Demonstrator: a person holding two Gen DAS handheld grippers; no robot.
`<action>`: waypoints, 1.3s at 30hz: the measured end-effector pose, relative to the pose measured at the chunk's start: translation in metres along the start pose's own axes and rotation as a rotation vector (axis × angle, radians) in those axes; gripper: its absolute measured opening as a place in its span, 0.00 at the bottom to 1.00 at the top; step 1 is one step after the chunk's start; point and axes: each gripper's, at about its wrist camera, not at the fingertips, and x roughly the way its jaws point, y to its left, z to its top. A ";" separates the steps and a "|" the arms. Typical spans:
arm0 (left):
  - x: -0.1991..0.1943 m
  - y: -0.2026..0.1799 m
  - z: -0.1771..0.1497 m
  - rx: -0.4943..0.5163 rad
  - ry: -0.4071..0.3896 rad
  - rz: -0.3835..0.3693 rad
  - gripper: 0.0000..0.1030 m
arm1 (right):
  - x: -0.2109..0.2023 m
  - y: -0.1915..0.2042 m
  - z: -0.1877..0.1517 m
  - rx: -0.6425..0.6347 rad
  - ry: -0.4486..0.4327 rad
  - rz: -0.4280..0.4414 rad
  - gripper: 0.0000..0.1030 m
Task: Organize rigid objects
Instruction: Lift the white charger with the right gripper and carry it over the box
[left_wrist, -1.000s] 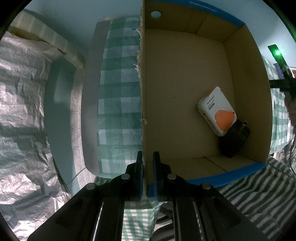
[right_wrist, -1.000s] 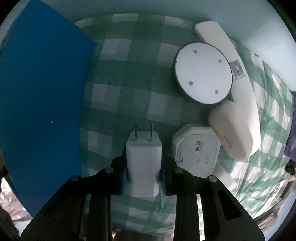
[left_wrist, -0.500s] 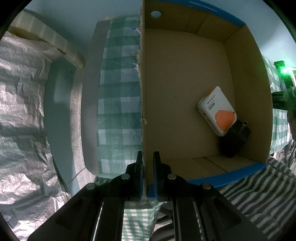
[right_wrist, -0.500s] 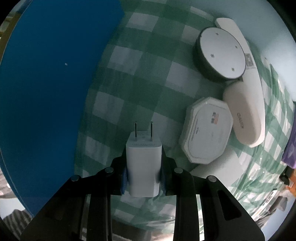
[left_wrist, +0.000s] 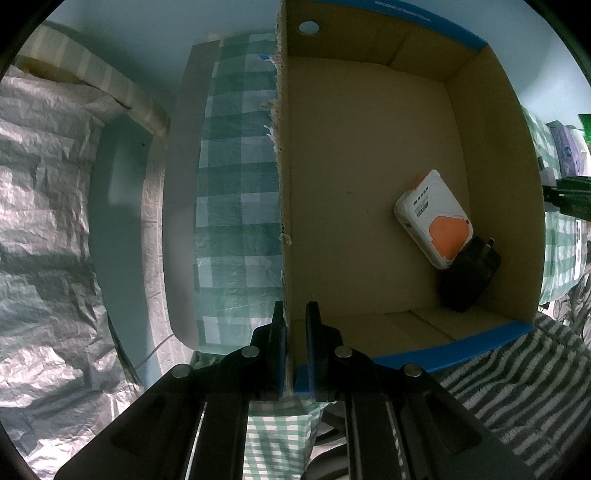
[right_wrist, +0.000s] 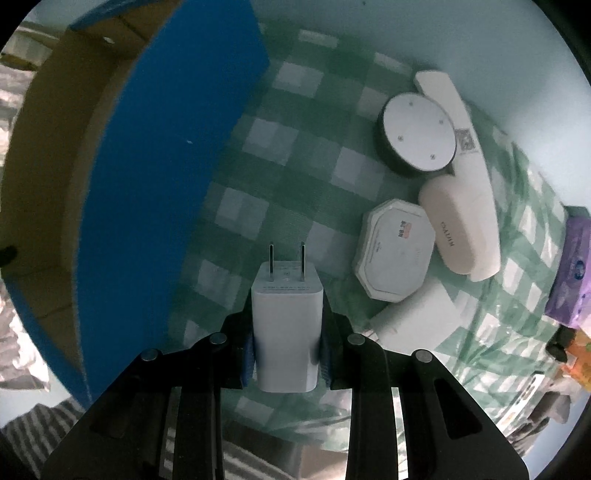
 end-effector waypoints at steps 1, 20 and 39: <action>0.000 0.000 0.000 0.000 0.000 -0.001 0.09 | -0.005 0.001 -0.001 -0.001 -0.007 0.000 0.26; 0.000 0.001 0.000 0.000 0.000 0.000 0.09 | -0.109 0.041 -0.008 -0.096 -0.140 0.045 0.26; -0.003 -0.001 0.000 -0.002 -0.008 -0.001 0.09 | -0.129 0.134 0.010 -0.277 -0.161 0.105 0.26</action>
